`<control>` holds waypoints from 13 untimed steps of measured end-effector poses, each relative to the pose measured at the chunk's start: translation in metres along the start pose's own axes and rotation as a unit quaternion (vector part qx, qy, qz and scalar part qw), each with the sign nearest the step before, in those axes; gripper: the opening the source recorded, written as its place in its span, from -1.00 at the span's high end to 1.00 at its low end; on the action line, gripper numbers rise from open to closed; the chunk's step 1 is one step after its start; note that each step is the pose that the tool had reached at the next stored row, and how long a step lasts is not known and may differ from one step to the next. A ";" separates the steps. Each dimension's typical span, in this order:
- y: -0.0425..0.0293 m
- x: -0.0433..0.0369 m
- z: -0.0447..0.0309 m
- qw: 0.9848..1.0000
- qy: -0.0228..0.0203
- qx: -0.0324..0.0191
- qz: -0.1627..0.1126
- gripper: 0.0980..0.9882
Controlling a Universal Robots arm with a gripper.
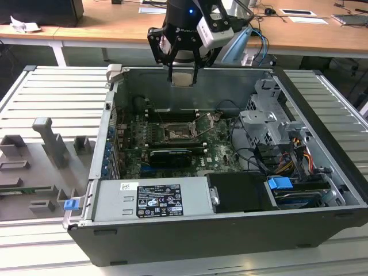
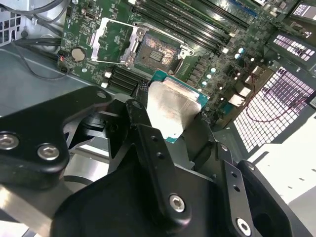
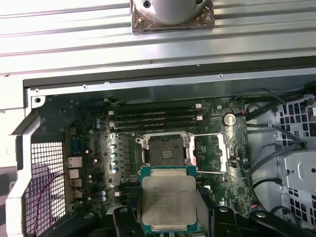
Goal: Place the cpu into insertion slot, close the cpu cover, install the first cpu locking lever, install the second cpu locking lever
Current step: 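Place the cpu into insertion slot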
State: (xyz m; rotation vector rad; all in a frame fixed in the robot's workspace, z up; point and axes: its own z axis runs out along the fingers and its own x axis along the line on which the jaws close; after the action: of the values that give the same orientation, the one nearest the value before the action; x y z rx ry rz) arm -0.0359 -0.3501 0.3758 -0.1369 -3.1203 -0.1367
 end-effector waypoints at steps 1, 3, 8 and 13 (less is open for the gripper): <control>-0.0001 0.0000 0.0006 1.000 0.000 0.000 0.002 0.02; -0.0003 0.0000 0.0027 1.000 0.000 0.000 0.002 0.02; -0.0004 -0.0001 0.0036 1.000 0.000 0.000 0.003 0.02; -0.0004 -0.0002 0.0037 1.000 -0.001 0.001 0.016 0.02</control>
State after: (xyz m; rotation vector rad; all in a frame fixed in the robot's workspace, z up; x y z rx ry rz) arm -0.0358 -0.3501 0.3721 -0.1855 -3.1192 -0.1336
